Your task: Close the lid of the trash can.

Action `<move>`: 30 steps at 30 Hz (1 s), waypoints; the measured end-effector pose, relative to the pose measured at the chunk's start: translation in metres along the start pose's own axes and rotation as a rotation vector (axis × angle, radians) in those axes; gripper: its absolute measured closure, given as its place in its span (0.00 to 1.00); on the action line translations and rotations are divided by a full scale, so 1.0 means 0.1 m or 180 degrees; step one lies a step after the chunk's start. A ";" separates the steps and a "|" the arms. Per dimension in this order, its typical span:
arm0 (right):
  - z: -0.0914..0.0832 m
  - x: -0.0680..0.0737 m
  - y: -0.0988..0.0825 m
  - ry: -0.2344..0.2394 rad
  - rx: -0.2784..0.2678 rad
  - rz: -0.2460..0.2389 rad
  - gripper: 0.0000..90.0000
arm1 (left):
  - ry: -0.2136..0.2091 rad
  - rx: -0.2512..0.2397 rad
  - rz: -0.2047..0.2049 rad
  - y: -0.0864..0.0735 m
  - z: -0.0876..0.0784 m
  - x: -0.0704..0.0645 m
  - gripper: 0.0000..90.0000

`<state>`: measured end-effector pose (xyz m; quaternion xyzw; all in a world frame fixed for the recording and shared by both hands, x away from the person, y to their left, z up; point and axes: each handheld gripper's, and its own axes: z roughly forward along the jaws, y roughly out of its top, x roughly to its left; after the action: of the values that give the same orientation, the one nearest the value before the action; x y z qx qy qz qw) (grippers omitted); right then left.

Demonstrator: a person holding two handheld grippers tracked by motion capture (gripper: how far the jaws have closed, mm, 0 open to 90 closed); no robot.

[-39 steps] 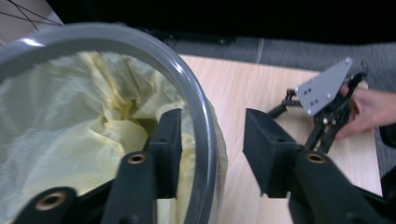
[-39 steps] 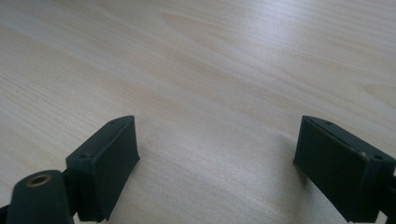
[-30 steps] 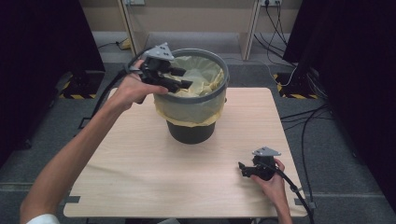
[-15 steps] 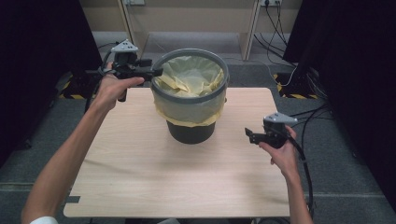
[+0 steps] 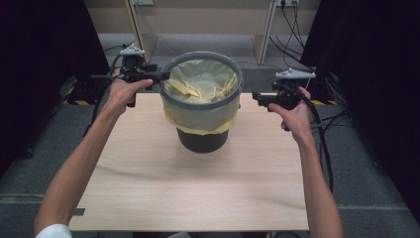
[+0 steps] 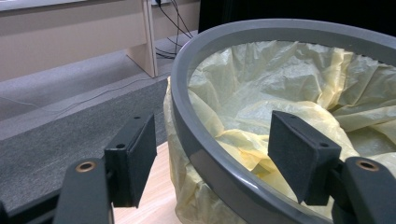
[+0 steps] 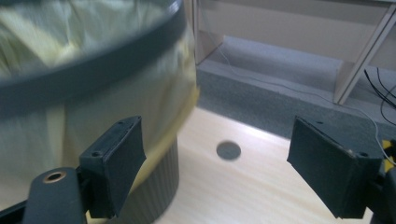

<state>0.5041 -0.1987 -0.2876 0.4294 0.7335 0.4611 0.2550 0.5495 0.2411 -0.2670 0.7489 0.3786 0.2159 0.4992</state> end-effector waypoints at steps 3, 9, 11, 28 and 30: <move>0.02 0.00 0.18 0.0030 -0.0071 0.0035 0.22 | -0.0009 -0.0008 -0.0006 0.00 0.00 0.00 0.36; 0.10 0.09 0.43 0.0175 -0.0141 0.0080 0.22 | 0.0004 -0.0011 -0.0016 0.00 0.02 0.01 0.37; 0.18 0.13 0.46 0.0183 -0.0114 0.0061 0.22 | -0.0001 -0.0004 -0.0004 0.01 0.03 0.01 0.37; 0.49 0.18 0.35 0.0179 -0.0006 0.0093 0.23 | 0.0058 -0.0139 0.0037 -0.20 0.13 0.06 0.33; 0.49 0.17 0.33 0.0189 -0.0030 0.0110 0.23 | 0.0083 -0.0142 0.0061 -0.21 0.16 0.05 0.33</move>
<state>0.5466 -0.1543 -0.2793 0.4269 0.7310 0.4815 0.2272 0.5562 0.2398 -0.2932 0.7383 0.3730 0.2388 0.5086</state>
